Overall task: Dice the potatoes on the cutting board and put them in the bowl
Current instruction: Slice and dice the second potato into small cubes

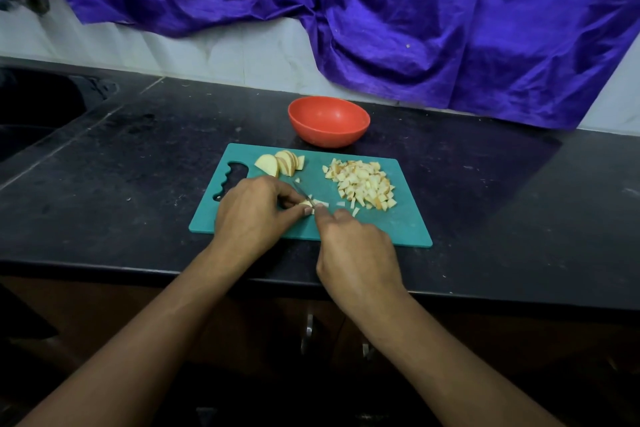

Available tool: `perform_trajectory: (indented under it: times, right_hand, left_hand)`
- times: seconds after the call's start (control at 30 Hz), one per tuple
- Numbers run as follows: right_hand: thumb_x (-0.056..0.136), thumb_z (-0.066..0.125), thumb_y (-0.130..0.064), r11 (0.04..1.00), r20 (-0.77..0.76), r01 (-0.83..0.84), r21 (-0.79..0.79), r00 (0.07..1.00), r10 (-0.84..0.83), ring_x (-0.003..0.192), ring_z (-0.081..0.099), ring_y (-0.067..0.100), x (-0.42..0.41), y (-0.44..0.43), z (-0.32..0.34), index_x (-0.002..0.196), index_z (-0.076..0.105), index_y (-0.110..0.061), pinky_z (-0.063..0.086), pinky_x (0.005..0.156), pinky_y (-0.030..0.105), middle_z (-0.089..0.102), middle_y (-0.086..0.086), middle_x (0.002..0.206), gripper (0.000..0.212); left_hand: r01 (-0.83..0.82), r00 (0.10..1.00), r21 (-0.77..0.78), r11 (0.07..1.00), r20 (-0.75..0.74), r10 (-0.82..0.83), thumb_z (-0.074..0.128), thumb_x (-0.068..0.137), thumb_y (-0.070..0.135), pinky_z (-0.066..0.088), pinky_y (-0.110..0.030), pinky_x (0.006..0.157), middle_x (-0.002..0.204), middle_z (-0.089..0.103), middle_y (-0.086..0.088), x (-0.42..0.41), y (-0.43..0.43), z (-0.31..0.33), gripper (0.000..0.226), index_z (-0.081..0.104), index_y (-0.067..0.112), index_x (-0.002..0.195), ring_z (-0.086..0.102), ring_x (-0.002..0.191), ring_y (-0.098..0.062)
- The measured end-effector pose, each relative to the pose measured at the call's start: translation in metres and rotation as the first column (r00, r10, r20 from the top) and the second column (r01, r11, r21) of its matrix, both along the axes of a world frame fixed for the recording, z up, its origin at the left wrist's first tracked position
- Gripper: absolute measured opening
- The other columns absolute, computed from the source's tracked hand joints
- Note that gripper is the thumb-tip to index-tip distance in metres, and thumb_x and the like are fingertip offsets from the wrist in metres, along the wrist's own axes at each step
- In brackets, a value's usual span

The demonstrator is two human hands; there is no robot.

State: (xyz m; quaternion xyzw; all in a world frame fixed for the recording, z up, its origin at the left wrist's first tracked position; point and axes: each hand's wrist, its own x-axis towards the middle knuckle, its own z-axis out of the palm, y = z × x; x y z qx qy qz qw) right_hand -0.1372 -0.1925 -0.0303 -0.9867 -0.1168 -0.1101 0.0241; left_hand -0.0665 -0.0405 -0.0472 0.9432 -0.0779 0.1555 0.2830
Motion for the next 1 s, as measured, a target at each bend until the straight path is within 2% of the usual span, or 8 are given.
perform_trajectory:
  times: [0.13,0.23,0.4,0.47,0.57,0.67,0.83,1.0]
  right_hand:
    - [0.104,0.049,-0.023,0.999,0.021,-0.022,0.037,1.000,0.021,0.103,0.064,0.024,0.003,-0.007,-0.004,0.159,0.032,-0.024,0.053,0.082,0.039,0.059,0.003,0.132,0.058]
    - [0.104,0.047,-0.024,0.969,-0.009,0.024,0.244,1.000,-0.022,0.097,0.062,0.016,0.004,-0.025,-0.003,0.150,0.049,-0.035,0.055,0.082,0.037,0.065,-0.004,0.118,0.047]
    - [0.104,0.056,-0.025,0.787,-0.160,0.177,0.591,0.982,-0.101,0.079,0.062,0.007,0.021,-0.047,-0.004,0.137,0.064,-0.030,0.051,0.066,0.025,0.072,-0.005,0.113,0.035]
    - [0.104,0.057,-0.025,0.724,-0.178,0.184,0.665,0.980,-0.086,0.072,0.060,0.005,0.023,-0.049,-0.002,0.138,0.064,-0.029,0.045,0.059,0.020,0.071,-0.010,0.106,0.035]
    - [0.104,0.056,-0.027,0.784,-0.069,0.095,0.614,0.995,-0.066,0.090,0.061,0.002,0.017,-0.048,0.005,0.140,0.062,-0.034,0.051,0.072,0.022,0.069,-0.014,0.115,0.037]
    - [0.104,0.052,-0.031,0.912,0.004,-0.051,0.407,0.999,0.054,0.108,0.059,0.005,0.007,-0.040,0.006,0.141,0.059,-0.037,0.053,0.090,0.032,0.067,-0.014,0.125,0.038]
    - [0.105,0.044,-0.029,0.979,0.006,-0.093,0.182,0.996,0.093,0.095,0.059,0.013,0.008,-0.036,-0.001,0.145,0.052,-0.037,0.049,0.073,0.035,0.064,-0.009,0.111,0.042]
    - [0.105,0.047,-0.031,0.969,-0.008,0.087,0.232,0.996,-0.088,0.096,0.063,0.015,0.031,-0.050,0.005,0.139,0.060,-0.036,0.052,0.075,0.034,0.070,-0.007,0.114,0.038]
  left_hand:
    - [-0.010,1.000,0.015,1.000,0.005,0.010,0.077,0.084,0.051,0.041,-0.020,0.059,0.087,0.068,0.024,-0.002,-0.001,0.002,0.021,0.078,0.038,0.101,0.059,0.079,0.001]
    - [-0.034,0.999,0.022,0.999,-0.010,0.034,0.077,0.084,0.052,0.040,-0.021,0.057,0.089,0.071,0.023,-0.003,-0.001,0.003,0.022,0.078,0.039,0.103,0.060,0.078,0.001]
    - [-0.019,1.000,-0.004,1.000,-0.018,0.019,0.078,0.085,0.049,0.048,-0.024,0.069,0.095,0.073,0.023,-0.003,-0.001,0.001,0.032,0.076,0.037,0.114,0.062,0.086,0.000]
    - [0.007,0.999,-0.079,0.997,-0.036,-0.010,0.079,0.085,0.045,0.048,-0.025,0.070,0.090,0.073,0.024,-0.003,0.002,0.000,0.039,0.072,0.035,0.123,0.061,0.079,0.001]
    - [0.037,0.999,-0.254,0.966,-0.018,-0.042,0.079,0.087,0.031,0.056,-0.026,0.077,0.088,0.073,0.021,-0.002,0.008,-0.005,0.035,0.073,0.032,0.122,0.066,0.072,0.003]
    - [0.004,0.999,-0.376,0.927,0.039,0.011,0.075,0.090,0.020,0.049,-0.015,0.061,0.088,0.071,0.016,-0.002,0.012,-0.008,0.021,0.072,0.031,0.108,0.060,0.058,-0.004]
    - [-0.023,0.995,-0.433,0.901,0.075,0.062,0.071,0.092,0.016,0.048,-0.022,0.063,0.096,0.068,0.010,0.001,0.013,-0.009,0.018,0.068,0.029,0.104,0.059,0.060,-0.012]
    - [-0.051,0.994,-0.454,0.890,0.062,0.088,0.070,0.093,0.015,0.044,-0.020,0.063,0.099,0.068,0.009,0.004,0.015,-0.011,0.017,0.069,0.028,0.105,0.058,0.063,-0.007]
